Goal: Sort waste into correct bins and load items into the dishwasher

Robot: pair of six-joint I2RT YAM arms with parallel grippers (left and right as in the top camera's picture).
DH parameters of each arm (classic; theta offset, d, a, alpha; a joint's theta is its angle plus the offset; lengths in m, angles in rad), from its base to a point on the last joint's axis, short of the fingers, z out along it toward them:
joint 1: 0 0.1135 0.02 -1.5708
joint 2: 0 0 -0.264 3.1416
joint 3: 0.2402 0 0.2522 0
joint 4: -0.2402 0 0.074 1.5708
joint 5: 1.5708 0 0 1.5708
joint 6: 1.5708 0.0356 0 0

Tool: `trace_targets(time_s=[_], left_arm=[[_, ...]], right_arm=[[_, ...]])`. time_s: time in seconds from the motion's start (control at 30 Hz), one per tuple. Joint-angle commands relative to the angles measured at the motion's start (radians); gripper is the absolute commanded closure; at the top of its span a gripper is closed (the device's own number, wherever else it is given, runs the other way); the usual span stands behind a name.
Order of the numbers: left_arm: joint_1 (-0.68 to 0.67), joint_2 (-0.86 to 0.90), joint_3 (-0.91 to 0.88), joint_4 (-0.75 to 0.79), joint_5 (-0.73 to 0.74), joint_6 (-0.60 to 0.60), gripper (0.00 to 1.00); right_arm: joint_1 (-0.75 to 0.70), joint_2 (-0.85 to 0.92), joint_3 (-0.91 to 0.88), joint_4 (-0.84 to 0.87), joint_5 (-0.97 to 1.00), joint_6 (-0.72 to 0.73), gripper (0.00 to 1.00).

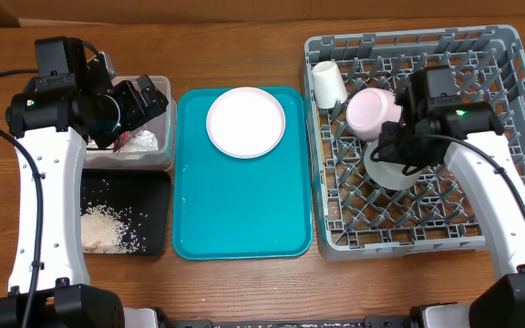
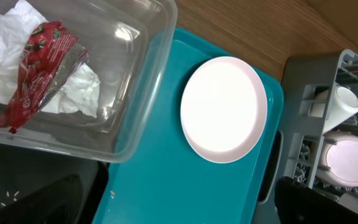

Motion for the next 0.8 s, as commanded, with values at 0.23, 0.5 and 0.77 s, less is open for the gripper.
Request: trace_targets(time_s=[0.23, 0.5, 0.77], left_arm=[[-0.002, 0.002, 0.010, 0.001, 0.007, 0.011, 0.00], [-0.002, 0.002, 0.010, 0.000, 0.007, 0.011, 0.00], [-0.002, 0.002, 0.010, 0.001, 0.007, 0.011, 0.00]], right_arm=[[-0.010, 0.007, 0.170, -0.213, 0.032, 0.004, 0.96], [-0.011, 0.008, 0.105, -0.356, 0.039, 0.072, 0.96], [-0.011, 0.008, 0.006, -0.253, 0.060, 0.076, 0.96]])
